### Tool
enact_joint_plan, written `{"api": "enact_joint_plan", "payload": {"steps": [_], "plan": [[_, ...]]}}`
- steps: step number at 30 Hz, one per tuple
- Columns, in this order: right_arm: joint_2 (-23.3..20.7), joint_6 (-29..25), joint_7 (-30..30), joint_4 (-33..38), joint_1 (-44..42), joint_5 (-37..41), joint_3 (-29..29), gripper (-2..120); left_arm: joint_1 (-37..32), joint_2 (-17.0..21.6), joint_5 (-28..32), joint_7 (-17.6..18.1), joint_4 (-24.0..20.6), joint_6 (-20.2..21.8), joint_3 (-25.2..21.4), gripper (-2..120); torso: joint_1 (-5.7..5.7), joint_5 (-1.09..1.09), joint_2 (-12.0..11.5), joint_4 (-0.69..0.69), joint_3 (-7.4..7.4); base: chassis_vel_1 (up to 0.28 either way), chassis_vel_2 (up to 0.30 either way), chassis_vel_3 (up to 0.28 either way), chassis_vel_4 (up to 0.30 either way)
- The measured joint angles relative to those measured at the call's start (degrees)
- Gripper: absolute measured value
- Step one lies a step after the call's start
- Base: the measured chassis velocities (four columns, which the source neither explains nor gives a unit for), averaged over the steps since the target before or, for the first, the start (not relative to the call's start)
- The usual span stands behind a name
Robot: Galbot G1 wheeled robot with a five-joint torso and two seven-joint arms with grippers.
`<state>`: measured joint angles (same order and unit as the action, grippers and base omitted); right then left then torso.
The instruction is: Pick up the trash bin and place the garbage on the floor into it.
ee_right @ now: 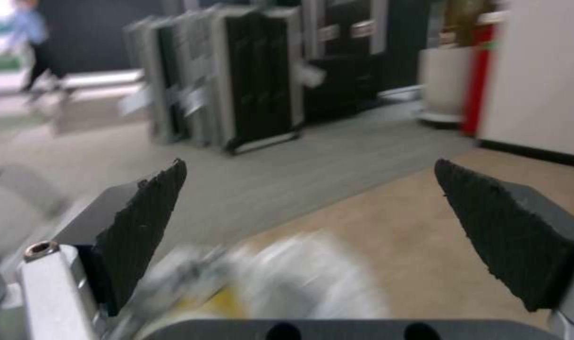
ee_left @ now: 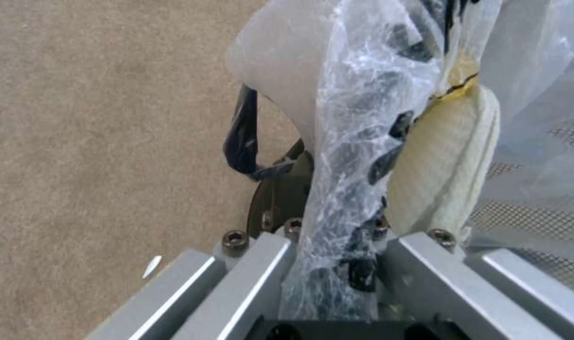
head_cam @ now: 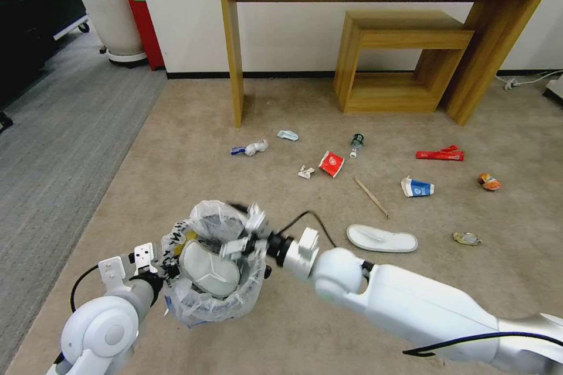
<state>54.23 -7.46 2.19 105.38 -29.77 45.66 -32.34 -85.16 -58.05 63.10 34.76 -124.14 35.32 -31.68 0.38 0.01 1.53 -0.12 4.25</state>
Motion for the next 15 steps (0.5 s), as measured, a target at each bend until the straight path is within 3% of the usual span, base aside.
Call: {"api": "enact_joint_plan", "payload": {"steps": [3,15], "plan": [[-1.99,2.57,3.28,2.5,-2.7,2.64,8.05,100,-0.04,-0.13,-0.39,-0.3,0.29,-0.04,-0.15,0,0.0,0.0,0.0,0.01,0.0,0.0,0.0,0.0,0.0],[-7.91,10.23,16.38,6.07,-12.96,3.74,26.65,100,-0.05,-0.62,-1.54,-1.36,0.6,-0.06,-0.06,0,0.0,0.01,0.0,0.0,0.0,0.0,0.0,0.0,0.0]]}}
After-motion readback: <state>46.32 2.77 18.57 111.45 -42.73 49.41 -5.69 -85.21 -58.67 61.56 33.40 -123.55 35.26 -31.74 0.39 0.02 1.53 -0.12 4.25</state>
